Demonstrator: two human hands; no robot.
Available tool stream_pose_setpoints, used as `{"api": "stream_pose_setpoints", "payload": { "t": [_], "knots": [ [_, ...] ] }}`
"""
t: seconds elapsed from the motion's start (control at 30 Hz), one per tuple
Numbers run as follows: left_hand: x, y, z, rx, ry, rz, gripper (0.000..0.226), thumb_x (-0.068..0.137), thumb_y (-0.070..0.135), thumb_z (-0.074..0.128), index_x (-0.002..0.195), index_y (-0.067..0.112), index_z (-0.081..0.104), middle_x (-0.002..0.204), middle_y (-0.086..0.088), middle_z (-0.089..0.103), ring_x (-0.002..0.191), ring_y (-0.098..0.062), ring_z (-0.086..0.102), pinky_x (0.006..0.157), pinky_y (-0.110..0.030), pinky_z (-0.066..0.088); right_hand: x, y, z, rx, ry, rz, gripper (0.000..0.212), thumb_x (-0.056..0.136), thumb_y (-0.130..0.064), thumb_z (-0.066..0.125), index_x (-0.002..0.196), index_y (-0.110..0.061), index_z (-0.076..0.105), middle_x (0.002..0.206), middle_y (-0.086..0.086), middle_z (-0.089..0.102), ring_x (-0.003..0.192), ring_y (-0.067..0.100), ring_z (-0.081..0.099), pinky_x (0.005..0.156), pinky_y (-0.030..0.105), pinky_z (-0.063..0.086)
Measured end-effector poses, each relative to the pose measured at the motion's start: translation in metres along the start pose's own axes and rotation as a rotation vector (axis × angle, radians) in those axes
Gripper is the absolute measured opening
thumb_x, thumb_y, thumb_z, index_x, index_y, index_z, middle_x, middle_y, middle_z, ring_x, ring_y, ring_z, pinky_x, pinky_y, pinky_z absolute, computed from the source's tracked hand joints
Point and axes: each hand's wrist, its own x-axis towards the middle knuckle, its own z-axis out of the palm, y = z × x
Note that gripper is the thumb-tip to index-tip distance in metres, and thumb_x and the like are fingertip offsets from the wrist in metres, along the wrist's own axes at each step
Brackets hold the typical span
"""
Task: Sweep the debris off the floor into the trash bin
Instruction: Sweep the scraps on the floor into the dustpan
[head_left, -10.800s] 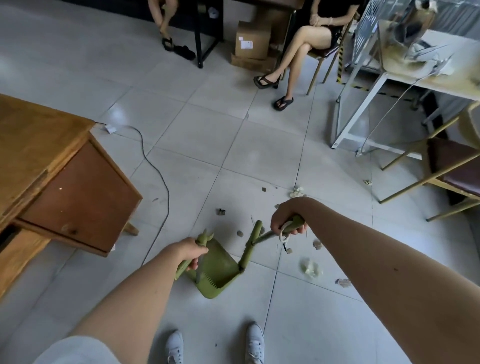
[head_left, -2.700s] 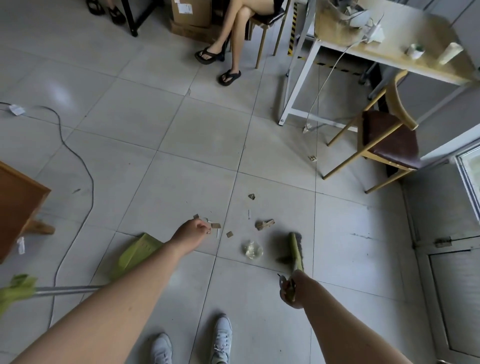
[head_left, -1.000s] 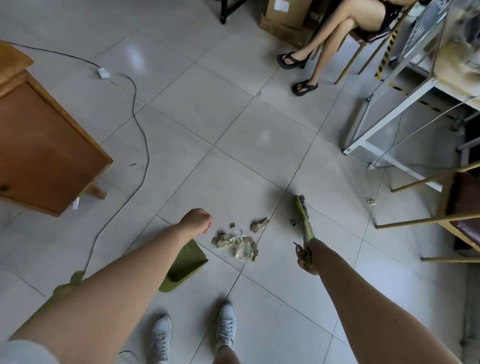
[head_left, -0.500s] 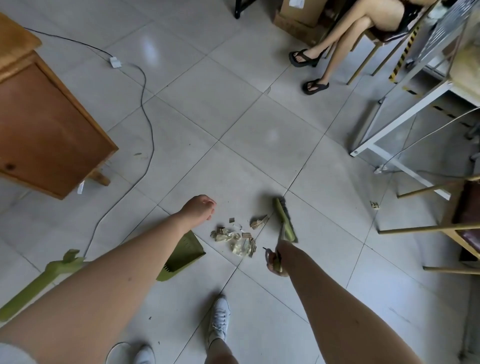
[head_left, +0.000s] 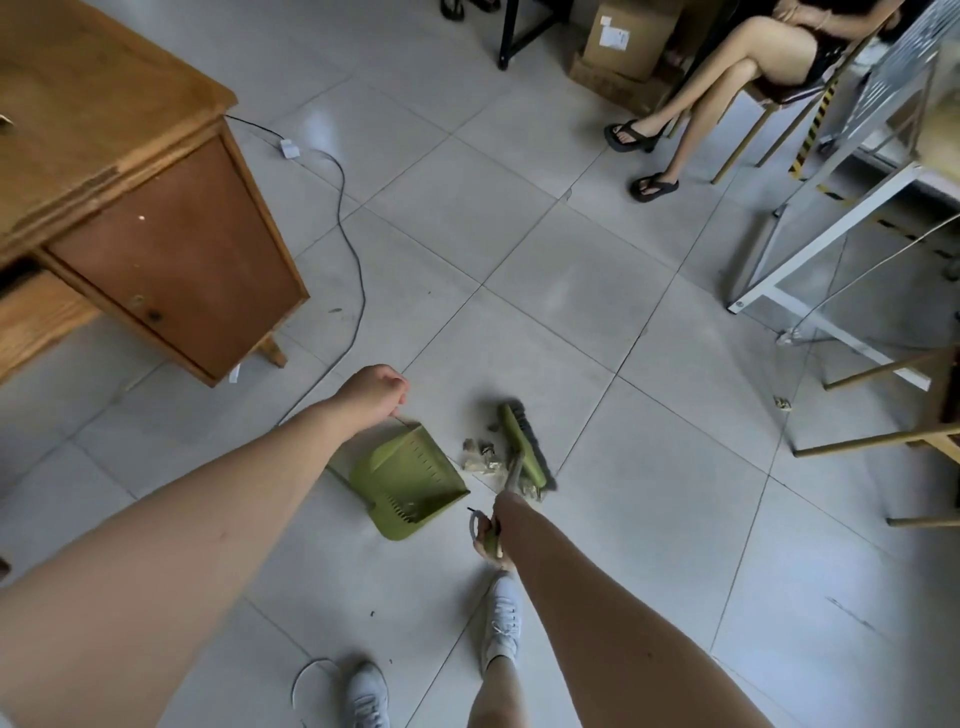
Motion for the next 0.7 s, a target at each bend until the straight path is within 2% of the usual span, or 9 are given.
{"api": "stream_pose_setpoints", "payload": {
  "t": [0.07, 0.13, 0.2, 0.27, 0.37, 0.43, 0.53, 0.63, 0.7],
  "knots": [
    [-0.009, -0.011, -0.018, -0.005, 0.021, 0.012, 0.024, 0.095, 0.013, 0.038, 0.104, 0.009, 0.061, 0.089, -0.004, 0.061, 0.068, -0.011, 0.056, 0.055, -0.021, 0.04, -0.001, 0.003, 0.005, 0.026, 0.047, -0.035, 0.046, 0.1, -0.035, 0.041, 0.062, -0.009, 0.04, 0.054, 0.004, 0.044, 0.036, 0.013, 0.043, 0.039, 0.019, 0.045],
    [-0.016, -0.018, -0.033, -0.003, 0.039, 0.031, 0.024, 0.095, 0.012, 0.038, 0.101, 0.01, 0.061, 0.089, -0.005, 0.062, 0.067, -0.011, 0.056, 0.055, -0.021, 0.039, -0.004, 0.004, 0.004, 0.025, 0.052, -0.05, 0.051, 0.1, -0.04, 0.038, 0.06, -0.009, 0.041, 0.046, 0.004, 0.045, 0.021, 0.014, 0.04, 0.031, 0.018, 0.043],
    [-0.024, -0.025, -0.048, 0.0, 0.047, 0.042, 0.024, 0.095, 0.01, 0.038, 0.102, 0.008, 0.061, 0.087, -0.006, 0.062, 0.066, -0.013, 0.055, 0.053, -0.021, 0.04, -0.011, 0.012, 0.002, 0.046, 0.045, -0.102, 0.046, 0.102, -0.033, 0.037, 0.063, -0.009, 0.041, 0.031, 0.004, 0.043, 0.016, 0.013, 0.039, 0.028, 0.018, 0.041],
    [-0.03, -0.029, -0.056, -0.032, 0.049, 0.026, 0.026, 0.095, 0.008, 0.038, 0.106, 0.006, 0.061, 0.081, -0.005, 0.06, 0.064, -0.012, 0.054, 0.049, -0.018, 0.04, -0.014, 0.021, -0.006, -0.005, 0.025, -0.205, 0.036, 0.103, -0.025, 0.034, 0.071, -0.011, 0.04, 0.024, 0.001, 0.043, 0.017, 0.012, 0.043, 0.025, 0.017, 0.04],
    [-0.036, -0.032, -0.062, -0.056, 0.028, 0.014, 0.024, 0.095, 0.008, 0.038, 0.102, 0.007, 0.061, 0.087, -0.009, 0.062, 0.066, -0.016, 0.055, 0.053, -0.021, 0.039, -0.014, 0.034, -0.022, -0.019, 0.06, -0.296, 0.031, 0.103, -0.021, 0.031, 0.075, -0.013, 0.039, 0.026, -0.006, 0.048, 0.022, 0.006, 0.05, 0.027, 0.017, 0.043],
    [-0.038, -0.034, -0.064, -0.054, 0.012, 0.018, 0.024, 0.095, 0.009, 0.038, 0.102, 0.008, 0.06, 0.094, -0.011, 0.062, 0.075, -0.022, 0.056, 0.056, -0.025, 0.039, -0.018, 0.041, -0.03, 0.015, 0.088, -0.295, 0.031, 0.102, -0.022, 0.034, 0.074, -0.013, 0.042, 0.026, -0.004, 0.049, 0.021, 0.009, 0.05, 0.027, 0.019, 0.044],
    [-0.037, -0.036, -0.065, -0.054, 0.007, 0.018, 0.025, 0.095, 0.011, 0.038, 0.103, 0.009, 0.061, 0.096, -0.01, 0.063, 0.083, -0.024, 0.057, 0.059, -0.026, 0.04, -0.019, 0.044, -0.034, 0.211, 0.146, -0.142, 0.037, 0.099, -0.023, 0.042, 0.067, -0.007, 0.05, 0.027, 0.004, 0.046, 0.018, 0.015, 0.044, 0.034, 0.026, 0.049],
    [-0.035, -0.037, -0.062, -0.035, 0.006, 0.013, 0.028, 0.096, 0.011, 0.036, 0.107, 0.008, 0.061, 0.099, -0.009, 0.063, 0.087, -0.022, 0.058, 0.063, -0.024, 0.043, -0.02, 0.042, -0.022, 0.313, 0.111, -0.082, 0.039, 0.096, -0.02, 0.049, 0.061, -0.002, 0.05, 0.029, 0.006, 0.048, 0.026, 0.016, 0.047, 0.042, 0.03, 0.051],
    [-0.033, -0.037, -0.061, -0.031, 0.016, 0.008, 0.031, 0.097, 0.011, 0.035, 0.111, 0.005, 0.061, 0.101, -0.009, 0.063, 0.088, -0.022, 0.059, 0.064, -0.022, 0.044, -0.02, 0.039, -0.007, 0.343, 0.07, -0.041, 0.042, 0.096, -0.019, 0.05, 0.058, -0.003, 0.05, 0.029, 0.007, 0.049, 0.031, 0.018, 0.048, 0.041, 0.034, 0.05]
  ]
}}
